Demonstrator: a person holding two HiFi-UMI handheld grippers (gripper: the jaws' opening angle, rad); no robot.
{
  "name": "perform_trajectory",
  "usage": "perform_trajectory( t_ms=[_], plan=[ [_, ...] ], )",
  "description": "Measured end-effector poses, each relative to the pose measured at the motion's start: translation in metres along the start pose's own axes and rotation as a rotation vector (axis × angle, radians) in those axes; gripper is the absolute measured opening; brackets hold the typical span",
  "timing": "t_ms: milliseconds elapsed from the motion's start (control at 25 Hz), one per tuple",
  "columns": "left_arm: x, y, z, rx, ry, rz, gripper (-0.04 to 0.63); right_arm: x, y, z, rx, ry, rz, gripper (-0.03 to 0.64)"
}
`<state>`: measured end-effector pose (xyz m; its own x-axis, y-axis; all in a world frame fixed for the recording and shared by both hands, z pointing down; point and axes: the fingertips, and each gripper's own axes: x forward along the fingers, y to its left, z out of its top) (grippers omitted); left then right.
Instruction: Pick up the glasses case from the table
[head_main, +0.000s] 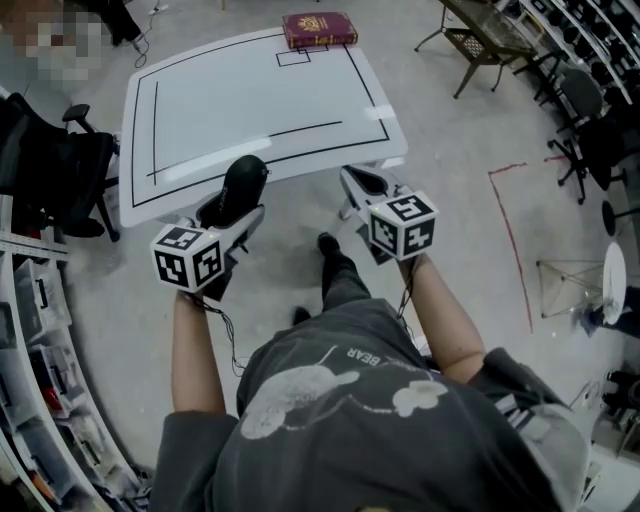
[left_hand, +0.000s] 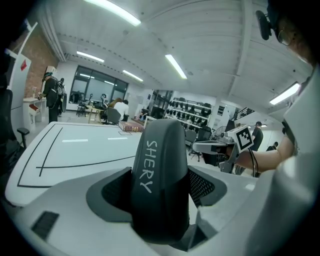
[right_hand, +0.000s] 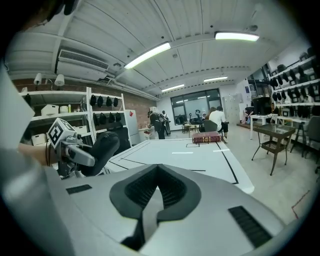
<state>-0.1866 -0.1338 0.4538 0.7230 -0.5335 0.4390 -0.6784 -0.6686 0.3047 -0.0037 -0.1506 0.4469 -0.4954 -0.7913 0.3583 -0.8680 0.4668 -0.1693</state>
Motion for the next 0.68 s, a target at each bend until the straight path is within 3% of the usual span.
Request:
perform_trajectory(
  t_ms=[360, 680],
  plan=[
    [-0.032, -0.033, -0.039, -0.013, 0.005, -0.031, 0.331, -0.046, 0.027, -0.041, 0.015, 0.033, -0.04, -0.001],
    [-0.036, -0.043, -0.051, -0.009, 0.014, -0.037, 0.331, -0.062, 0.027, -0.046, 0.012, 0.024, -0.068, -0.002]
  ],
)
